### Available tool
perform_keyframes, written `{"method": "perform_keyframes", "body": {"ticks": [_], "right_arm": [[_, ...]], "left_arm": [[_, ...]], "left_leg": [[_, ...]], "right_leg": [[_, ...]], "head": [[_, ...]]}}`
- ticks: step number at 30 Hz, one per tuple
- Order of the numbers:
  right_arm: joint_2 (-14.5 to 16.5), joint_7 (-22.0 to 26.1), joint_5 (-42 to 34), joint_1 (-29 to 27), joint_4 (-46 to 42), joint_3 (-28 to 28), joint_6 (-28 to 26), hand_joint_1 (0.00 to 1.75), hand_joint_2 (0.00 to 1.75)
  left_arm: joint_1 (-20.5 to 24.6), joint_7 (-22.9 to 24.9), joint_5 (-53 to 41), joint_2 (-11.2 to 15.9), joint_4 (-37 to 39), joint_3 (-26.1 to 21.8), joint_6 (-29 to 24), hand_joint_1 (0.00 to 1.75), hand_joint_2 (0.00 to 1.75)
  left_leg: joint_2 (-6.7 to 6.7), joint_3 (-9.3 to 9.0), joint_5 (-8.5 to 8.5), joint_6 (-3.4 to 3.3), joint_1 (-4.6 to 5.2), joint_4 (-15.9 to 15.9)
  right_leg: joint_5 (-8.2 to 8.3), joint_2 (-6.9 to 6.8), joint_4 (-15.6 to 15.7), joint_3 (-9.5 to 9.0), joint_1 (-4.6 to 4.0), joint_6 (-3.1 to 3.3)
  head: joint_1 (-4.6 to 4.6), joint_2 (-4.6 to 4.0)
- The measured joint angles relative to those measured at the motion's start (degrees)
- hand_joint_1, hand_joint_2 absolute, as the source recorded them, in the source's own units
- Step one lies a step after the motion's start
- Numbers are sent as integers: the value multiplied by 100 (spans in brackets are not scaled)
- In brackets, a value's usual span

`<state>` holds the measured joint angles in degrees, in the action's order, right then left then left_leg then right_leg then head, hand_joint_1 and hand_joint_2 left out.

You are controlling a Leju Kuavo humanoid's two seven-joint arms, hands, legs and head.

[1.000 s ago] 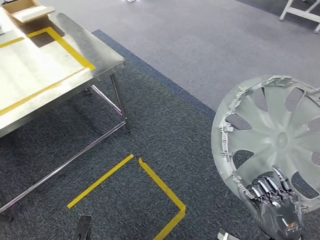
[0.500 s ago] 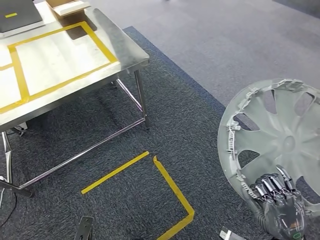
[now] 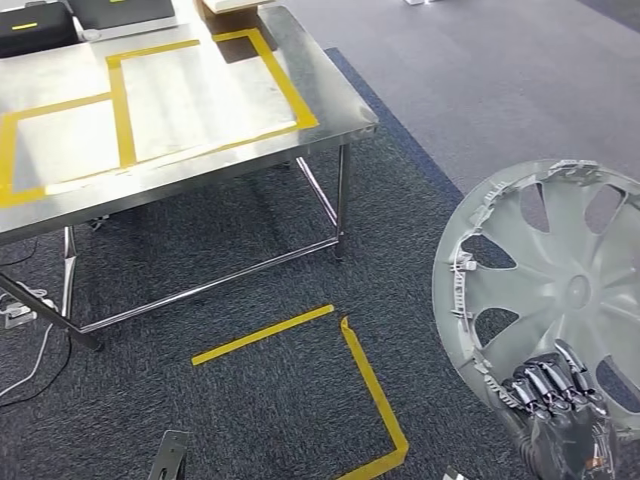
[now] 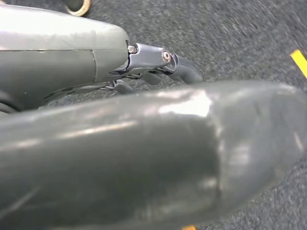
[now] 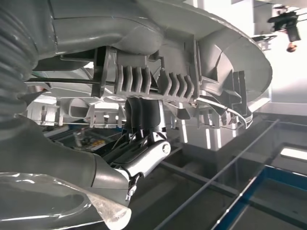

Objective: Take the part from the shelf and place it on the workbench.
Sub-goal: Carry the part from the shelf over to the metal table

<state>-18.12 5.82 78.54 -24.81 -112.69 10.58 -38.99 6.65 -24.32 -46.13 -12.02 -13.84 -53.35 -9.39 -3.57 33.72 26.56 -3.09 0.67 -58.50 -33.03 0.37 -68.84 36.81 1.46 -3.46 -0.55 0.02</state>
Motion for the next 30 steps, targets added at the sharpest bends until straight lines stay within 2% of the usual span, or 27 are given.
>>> {"method": "perform_keyframes", "body": {"ticks": [1,2,4,6,7,9,10,11,12,13,14,15,16,17,18,19,20,21,22,24,25,26,27,28,29,30], "right_arm": [[-16,-5,0,8,1,1,0,175,175],[-33,-14,1,15,1,1,0,175,175],[-58,-37,10,27,-2,3,0,175,175],[-78,-57,25,28,-4,5,0,175,175],[-86,-68,30,30,-5,7,0,175,175],[-98,-95,32,24,-10,5,0,175,175],[-102,-108,32,13,-15,5,0,175,175],[-104,-115,32,-1,-19,5,0,175,175],[-106,-117,33,-13,-22,8,0,175,175],[-106,-118,33,-18,-22,11,0,175,175],[-107,-117,34,-19,-22,16,0,175,175],[-107,-116,33,-19,-22,20,0,175,175],[-107,-116,32,-20,-22,24,0,175,175],[-107,-116,31,-24,-22,27,0,175,175],[-109,-116,28,-26,-22,29,0,175,175],[-113,-116,26,-25,-22,34,0,175,175],[-123,-116,25,-19,-22,42,0,175,175],[-137,-116,23,-9,-23,48,0,175,175],[-153,-119,22,6,-24,55,0,175,175],[-182,-130,11,22,-26,61,0,175,175],[-196,-138,5,24,-23,65,0,175,175],[-207,-144,1,21,-19,71,0,175,175],[-220,-148,-1,16,-11,81,0,175,175],[-230,-152,-1,12,-2,93,0,175,175],[-238,-161,0,8,5,108,0,175,175],[-247,-176,3,8,11,122,0,175,175]], "left_arm": [[0,5,-5,0,1,3,1,0,0],[5,16,-10,2,1,7,1,0,0],[3,51,-18,9,2,11,-1,0,0],[-29,72,-18,23,3,13,-1,0,0],[-50,72,-18,29,3,13,-2,0,0],[-63,67,-18,39,7,14,-2,0,0],[-58,66,-18,37,8,15,-1,0,0],[-50,65,-18,38,9,16,2,0,0],[-46,65,-18,42,9,16,7,0,0],[-48,65,-18,41,9,17,12,0,0],[-52,65,-18,41,9,17,17,0,0],[-56,65,-18,42,9,17,20,0,0],[-56,65,-18,43,9,19,21,0,0],[-50,65,-18,44,9,20,21,0,0],[-37,65,-18,45,9,23,21,0,0],[-27,65,-20,45,9,26,22,0,0],[-22,65,-24,45,9,29,23,0,0],[-24,65,-27,45,9,32,24,0,0],[-38,66,-32,45,9,34,25,0,0],[-47,69,-38,43,9,37,25,0,0],[-40,74,-40,38,9,39,30,0,0],[-28,78,-44,33,9,40,38,0,0],[-20,82,-47,26,9,42,47,0,0],[-19,86,-50,21,9,43,55,0,0],[-20,90,-54,16,9,44,60,0,0],[-21,94,-55,12,9,45,62,0,0]], "left_leg": [[-71,-4,13,20,-5,-14],[-140,8,28,45,-2,-48],[-258,57,31,103,-4,-89],[-368,91,14,159,-22,-91],[-336,103,37,188,-18,-117],[-84,232,223,256,-13,-422],[92,372,377,288,-17,-731],[204,547,533,310,-33,-1098],[264,706,640,322,-49,-1419],[291,798,652,323,-59,-1594],[307,802,566,313,-64,-1582],[331,701,386,289,-60,-1357],[409,538,178,247,-43,-999],[535,373,40,199,-3,-658],[649,239,-31,152,36,-371],[731,174,-32,119,74,-213],[737,160,3,103,100,-163],[676,152,6,90,95,-117],[611,135,-10,78,80,-79],[490,80,-39,38,35,1],[432,64,-49,21,19,22],[364,63,-48,6,13,25],[289,62,-47,-5,10,22],[209,58,-45,-7,9,20],[125,50,-40,-5,6,16],[44,39,-34,3,0,10]], "right_leg": [[195,112,361,-148,20,-3],[313,229,687,-296,42,-1],[333,370,964,-443,51,30],[327,278,987,-472,36,93],[330,221,998,-490,39,130],[326,79,1025,-535,52,201],[316,5,1028,-557,43,226],[301,-72,1028,-572,35,245],[287,-145,1028,-585,27,256],[271,-215,1028,-601,21,262],[253,-281,1028,-621,16,263],[231,-345,1028,-650,10,257],[204,-410,1029,-685,4,244],[175,-474,1029,-713,-11,221],[149,-538,1029,-735,-25,194],[130,-602,1032,-747,-37,167],[121,-672,1044,-760,-48,141],[112,-735,1062,-785,-49,117],[86,-717,1067,-805,-44,91],[-74,-463,871,-739,-29,53],[-215,-281,605,-606,-21,44],[-374,-155,227,-401,-21,38],[-490,-91,-145,-181,-21,29],[-523,-61,-400,-6,-21,20],[-435,-49,-454,79,-18,10],[-236,-36,-264,41,-9,1]], "head": [[-1,0],[0,0],[6,0],[9,0],[12,0],[44,0],[61,0],[74,0],[76,0],[76,0],[78,0],[77,0],[77,0],[75,0],[77,0],[73,0],[71,0],[72,0],[65,0],[51,0],[34,0],[23,0],[14,0],[10,0],[10,0],[9,0]]}}
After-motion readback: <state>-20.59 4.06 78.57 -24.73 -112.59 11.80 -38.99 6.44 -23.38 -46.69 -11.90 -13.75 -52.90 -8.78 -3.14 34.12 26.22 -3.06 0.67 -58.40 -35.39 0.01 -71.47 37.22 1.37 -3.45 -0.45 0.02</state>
